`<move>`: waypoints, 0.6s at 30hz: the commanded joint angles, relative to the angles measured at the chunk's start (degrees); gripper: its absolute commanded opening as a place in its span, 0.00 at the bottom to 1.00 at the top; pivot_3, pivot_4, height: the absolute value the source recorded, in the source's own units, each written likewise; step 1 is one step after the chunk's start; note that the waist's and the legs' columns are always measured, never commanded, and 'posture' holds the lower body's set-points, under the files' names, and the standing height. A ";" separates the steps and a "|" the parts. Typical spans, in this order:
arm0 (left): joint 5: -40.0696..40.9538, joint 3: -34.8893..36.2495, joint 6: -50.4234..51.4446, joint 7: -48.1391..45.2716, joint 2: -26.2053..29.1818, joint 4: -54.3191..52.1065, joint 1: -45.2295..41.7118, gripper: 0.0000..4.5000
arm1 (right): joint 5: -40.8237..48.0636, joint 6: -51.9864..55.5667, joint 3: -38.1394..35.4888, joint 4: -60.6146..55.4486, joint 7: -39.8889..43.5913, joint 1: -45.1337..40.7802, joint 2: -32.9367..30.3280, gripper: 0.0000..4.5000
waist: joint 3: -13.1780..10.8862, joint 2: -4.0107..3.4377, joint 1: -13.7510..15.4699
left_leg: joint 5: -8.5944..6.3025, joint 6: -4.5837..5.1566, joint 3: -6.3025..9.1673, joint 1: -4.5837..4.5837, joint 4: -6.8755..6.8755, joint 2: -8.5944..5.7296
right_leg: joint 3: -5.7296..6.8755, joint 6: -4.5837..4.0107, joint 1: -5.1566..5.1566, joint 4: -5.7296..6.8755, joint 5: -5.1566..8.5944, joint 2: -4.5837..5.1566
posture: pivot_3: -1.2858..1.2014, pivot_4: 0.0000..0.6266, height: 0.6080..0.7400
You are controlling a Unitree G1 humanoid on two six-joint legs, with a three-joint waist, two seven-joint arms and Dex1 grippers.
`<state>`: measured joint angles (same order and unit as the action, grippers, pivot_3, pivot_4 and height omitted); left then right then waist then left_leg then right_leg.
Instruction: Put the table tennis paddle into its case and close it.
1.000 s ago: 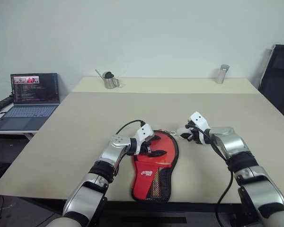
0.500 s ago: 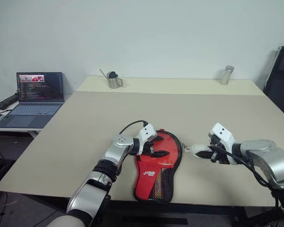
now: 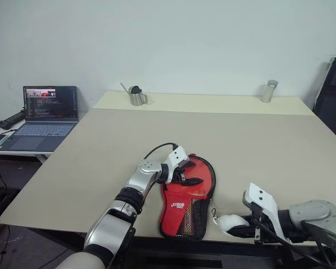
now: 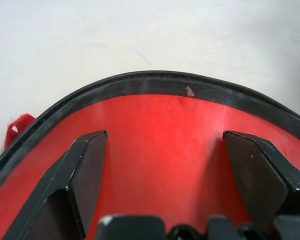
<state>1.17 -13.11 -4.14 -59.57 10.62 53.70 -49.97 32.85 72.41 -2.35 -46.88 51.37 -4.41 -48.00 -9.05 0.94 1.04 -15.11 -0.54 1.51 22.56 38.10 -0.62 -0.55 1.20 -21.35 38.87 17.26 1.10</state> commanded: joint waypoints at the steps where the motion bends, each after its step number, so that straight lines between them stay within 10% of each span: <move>1: -2.77 -1.64 0.23 0.66 -1.30 3.35 1.06 0.90 | 4.73 1.15 -2.55 -4.86 -0.10 2.26 -0.99 0.11 | 0.00 0.00 0.12 | 0.00 0.00 0.01 0.01 -0.01 -0.01 | 0.01 0.00 0.00 0.00 0.00 0.00 | 0.52 0.24 1.00; 18: -2.86 -0.36 -1.80 2.59 -6.57 7.80 -2.60 0.90 | 22.11 -0.58 -0.53 -13.12 -19.87 15.33 1.51 0.11 | 0.01 0.22 0.33 | -0.02 0.02 0.08 0.06 -0.01 -0.05 | 0.07 0.33 0.02 -0.05 0.18 0.03 | 0.52 0.24 1.00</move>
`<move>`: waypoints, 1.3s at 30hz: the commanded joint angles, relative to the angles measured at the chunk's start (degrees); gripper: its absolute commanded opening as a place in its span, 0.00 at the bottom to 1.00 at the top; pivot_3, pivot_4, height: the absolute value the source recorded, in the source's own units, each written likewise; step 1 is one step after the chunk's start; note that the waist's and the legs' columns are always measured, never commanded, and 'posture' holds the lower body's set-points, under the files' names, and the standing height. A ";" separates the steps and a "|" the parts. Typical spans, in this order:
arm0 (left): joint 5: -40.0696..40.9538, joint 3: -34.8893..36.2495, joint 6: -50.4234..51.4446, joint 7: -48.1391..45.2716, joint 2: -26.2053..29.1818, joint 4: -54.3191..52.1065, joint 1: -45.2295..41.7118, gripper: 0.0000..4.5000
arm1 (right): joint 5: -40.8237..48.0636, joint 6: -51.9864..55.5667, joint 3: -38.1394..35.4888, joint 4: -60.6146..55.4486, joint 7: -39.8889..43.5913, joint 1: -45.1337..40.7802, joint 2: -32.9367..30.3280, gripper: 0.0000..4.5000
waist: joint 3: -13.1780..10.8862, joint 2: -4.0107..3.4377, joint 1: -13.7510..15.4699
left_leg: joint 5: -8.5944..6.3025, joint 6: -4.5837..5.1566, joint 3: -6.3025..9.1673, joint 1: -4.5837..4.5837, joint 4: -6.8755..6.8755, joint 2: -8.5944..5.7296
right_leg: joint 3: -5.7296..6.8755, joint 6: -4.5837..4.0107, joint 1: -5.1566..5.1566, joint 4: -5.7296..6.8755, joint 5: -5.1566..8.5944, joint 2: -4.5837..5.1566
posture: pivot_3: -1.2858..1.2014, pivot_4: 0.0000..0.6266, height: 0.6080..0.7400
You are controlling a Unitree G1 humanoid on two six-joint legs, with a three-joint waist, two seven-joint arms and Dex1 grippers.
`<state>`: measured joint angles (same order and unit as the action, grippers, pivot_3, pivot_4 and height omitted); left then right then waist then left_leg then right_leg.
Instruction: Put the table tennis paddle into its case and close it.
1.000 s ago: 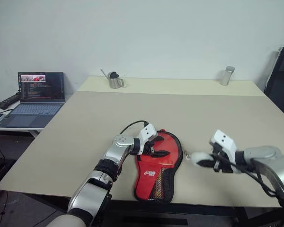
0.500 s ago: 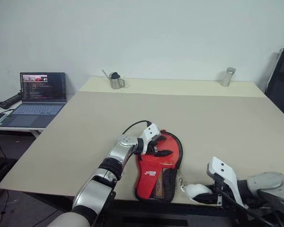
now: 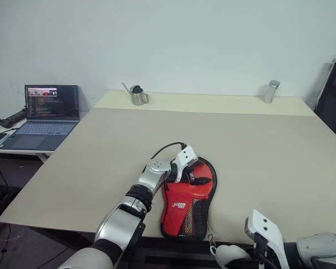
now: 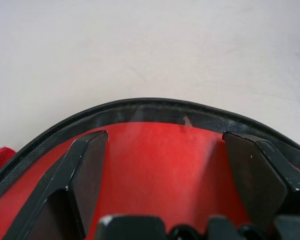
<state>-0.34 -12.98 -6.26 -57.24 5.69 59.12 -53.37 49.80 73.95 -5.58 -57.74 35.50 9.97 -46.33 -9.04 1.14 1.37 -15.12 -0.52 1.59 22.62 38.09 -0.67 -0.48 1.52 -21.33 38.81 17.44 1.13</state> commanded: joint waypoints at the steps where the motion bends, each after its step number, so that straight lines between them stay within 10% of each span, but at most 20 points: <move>1: -1.38 -0.45 0.24 0.35 -1.78 2.52 0.68 0.90 | 6.56 -2.92 3.55 -2.26 -5.79 1.30 -0.52 0.11 | -0.01 0.03 -0.01 | 0.00 0.00 0.00 0.01 0.00 0.00 | 0.00 0.00 0.00 -0.01 0.00 0.01 | 0.52 0.24 1.00; 16: -1.44 0.81 -1.00 0.50 -1.41 3.08 0.56 0.90 | 22.00 -7.03 2.31 -0.11 -20.65 -2.16 -4.41 0.11 | -0.06 0.27 -0.13 | 0.00 0.00 -0.02 0.02 -0.01 0.01 | 0.00 0.04 -0.01 -0.03 0.00 0.00 | 0.52 0.24 1.00; 26: -1.35 1.99 -1.09 1.10 -1.12 1.64 1.92 0.90 | 29.71 -12.84 1.61 -2.26 -22.49 -0.19 -14.12 0.89 | -0.07 0.30 -0.27 | 0.00 0.01 -0.05 0.02 -0.01 0.05 | -0.01 0.05 -0.01 -0.06 0.00 -0.02 | 0.52 0.24 1.00; 39: 3.97 4.51 8.34 -5.96 7.13 -18.36 9.67 0.90 | 33.28 -17.73 1.18 16.10 -21.14 -17.57 -13.40 0.89 | -0.16 0.41 -1.70 | 0.00 0.00 -0.15 0.00 -0.11 0.18 | -0.13 0.06 -0.08 -0.09 -0.02 -0.11 | 0.52 0.24 1.00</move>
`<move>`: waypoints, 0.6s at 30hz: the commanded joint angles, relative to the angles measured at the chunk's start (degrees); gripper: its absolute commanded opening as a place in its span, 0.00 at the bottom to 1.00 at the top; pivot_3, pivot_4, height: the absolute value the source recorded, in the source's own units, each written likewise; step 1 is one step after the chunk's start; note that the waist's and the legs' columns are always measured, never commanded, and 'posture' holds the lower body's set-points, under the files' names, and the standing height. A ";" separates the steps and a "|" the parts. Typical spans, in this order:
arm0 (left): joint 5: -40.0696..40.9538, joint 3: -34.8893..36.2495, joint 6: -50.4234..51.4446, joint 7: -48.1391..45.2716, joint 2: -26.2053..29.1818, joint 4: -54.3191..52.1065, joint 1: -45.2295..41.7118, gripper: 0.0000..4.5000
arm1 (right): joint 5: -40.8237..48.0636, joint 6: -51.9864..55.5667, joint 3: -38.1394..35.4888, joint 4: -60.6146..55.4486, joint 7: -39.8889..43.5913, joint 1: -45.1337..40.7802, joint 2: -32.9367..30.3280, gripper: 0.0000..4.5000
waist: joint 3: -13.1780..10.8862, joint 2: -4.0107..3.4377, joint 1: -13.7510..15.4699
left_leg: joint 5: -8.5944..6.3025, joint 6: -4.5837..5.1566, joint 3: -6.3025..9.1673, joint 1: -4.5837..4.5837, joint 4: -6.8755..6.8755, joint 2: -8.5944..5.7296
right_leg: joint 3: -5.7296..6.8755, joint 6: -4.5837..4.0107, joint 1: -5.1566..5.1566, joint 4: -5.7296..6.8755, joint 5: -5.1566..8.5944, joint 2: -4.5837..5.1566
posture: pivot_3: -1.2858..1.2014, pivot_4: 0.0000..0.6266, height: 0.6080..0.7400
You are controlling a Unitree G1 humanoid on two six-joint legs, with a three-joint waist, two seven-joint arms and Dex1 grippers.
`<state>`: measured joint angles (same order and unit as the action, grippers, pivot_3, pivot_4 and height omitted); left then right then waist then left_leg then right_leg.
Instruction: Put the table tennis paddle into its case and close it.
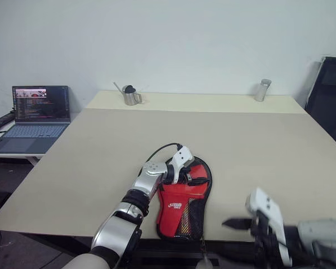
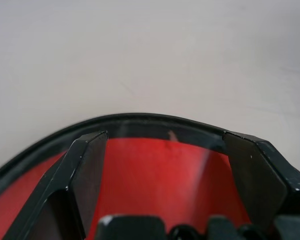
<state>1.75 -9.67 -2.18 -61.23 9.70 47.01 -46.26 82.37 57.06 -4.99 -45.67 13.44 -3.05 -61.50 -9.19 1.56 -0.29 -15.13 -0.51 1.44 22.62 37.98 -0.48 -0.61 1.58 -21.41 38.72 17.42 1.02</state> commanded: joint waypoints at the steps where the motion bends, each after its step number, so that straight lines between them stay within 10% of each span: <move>1: 2.72 1.76 6.08 -2.30 4.48 -9.09 3.57 0.90 | -0.12 -0.75 0.99 6.44 1.22 -7.06 2.68 0.89 | -0.03 -0.04 -0.22 | 0.00 0.00 0.00 0.00 -0.03 0.02 | -0.01 -0.13 -0.04 0.03 -0.06 -0.02 | 0.52 0.24 1.00; 18: 14.10 10.34 27.73 0.11 20.97 -38.63 15.58 0.90 | -35.13 -7.03 15.49 48.28 7.23 -39.89 32.02 0.89 | -0.31 -0.03 0.13 | 0.00 0.00 -0.09 0.47 -0.03 0.03 | -0.12 -0.46 -0.67 0.22 -0.14 0.04 | 0.52 0.24 1.00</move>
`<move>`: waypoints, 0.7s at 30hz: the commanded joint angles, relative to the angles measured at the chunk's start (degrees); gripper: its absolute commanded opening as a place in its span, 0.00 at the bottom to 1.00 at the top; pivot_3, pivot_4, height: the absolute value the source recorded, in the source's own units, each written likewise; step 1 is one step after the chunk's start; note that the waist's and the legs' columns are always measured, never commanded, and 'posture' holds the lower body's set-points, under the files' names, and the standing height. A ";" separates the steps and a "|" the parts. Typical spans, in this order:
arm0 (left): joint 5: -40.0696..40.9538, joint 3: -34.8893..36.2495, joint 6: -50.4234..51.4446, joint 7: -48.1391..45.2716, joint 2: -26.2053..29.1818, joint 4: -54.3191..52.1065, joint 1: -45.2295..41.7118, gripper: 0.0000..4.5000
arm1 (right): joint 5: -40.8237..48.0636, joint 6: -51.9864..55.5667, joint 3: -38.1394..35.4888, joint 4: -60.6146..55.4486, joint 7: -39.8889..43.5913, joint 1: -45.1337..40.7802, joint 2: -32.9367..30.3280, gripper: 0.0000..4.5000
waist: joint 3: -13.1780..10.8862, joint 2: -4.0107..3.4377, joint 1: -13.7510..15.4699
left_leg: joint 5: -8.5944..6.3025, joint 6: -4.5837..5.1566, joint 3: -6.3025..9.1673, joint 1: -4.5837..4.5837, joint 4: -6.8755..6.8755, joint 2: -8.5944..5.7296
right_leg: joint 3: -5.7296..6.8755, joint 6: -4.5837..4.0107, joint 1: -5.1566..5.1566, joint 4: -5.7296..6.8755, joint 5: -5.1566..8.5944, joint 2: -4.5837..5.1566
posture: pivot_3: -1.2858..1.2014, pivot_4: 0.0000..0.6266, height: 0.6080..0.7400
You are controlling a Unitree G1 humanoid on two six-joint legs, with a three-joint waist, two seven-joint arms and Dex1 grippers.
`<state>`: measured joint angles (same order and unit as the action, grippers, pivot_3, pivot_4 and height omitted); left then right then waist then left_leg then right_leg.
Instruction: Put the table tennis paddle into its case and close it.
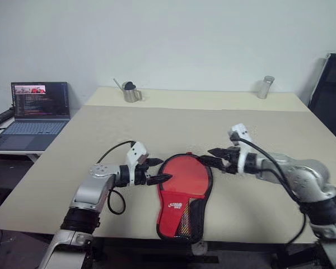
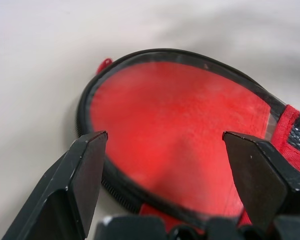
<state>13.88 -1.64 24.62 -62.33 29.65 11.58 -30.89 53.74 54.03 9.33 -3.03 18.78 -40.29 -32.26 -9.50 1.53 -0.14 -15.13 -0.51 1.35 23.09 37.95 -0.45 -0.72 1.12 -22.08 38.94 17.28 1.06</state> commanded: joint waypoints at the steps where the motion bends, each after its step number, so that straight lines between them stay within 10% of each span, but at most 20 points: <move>1: 2.30 2.63 1.15 1.59 1.39 -3.67 0.44 0.90 | -9.02 -5.31 1.96 8.12 2.69 -3.34 4.10 0.89 | 0.00 0.00 -0.03 | 0.00 0.00 -0.01 0.00 0.01 0.00 | -0.01 0.00 0.00 0.00 0.00 0.00 | 0.52 0.24 1.00; 9: 5.16 7.47 4.42 6.51 3.72 -8.46 2.97 0.90 | -20.14 -11.89 1.94 18.29 11.01 -5.51 9.13 0.89 | -0.04 -0.06 -0.16 | 0.00 0.00 -0.05 0.18 0.00 0.01 | -0.03 -0.01 -0.23 0.03 -0.01 0.01 | 0.52 0.24 1.00; 21: 5.58 10.49 10.27 18.70 5.75 -16.61 1.30 0.90 | -23.14 -9.96 -7.45 19.87 23.02 -3.48 -3.73 0.89 | -0.06 -0.10 0.23 | -0.01 0.00 -0.04 0.17 0.02 -0.03 | -0.01 -0.02 -0.20 0.01 -0.01 0.08 | 0.52 0.24 1.00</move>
<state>19.91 8.43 35.26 -45.73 35.57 -2.65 -27.34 30.83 43.94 4.42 17.36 40.56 -43.53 -34.77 -9.56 1.43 0.09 -15.13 -0.51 1.30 23.27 37.97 -0.48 -0.73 1.10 -22.29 38.96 17.27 1.15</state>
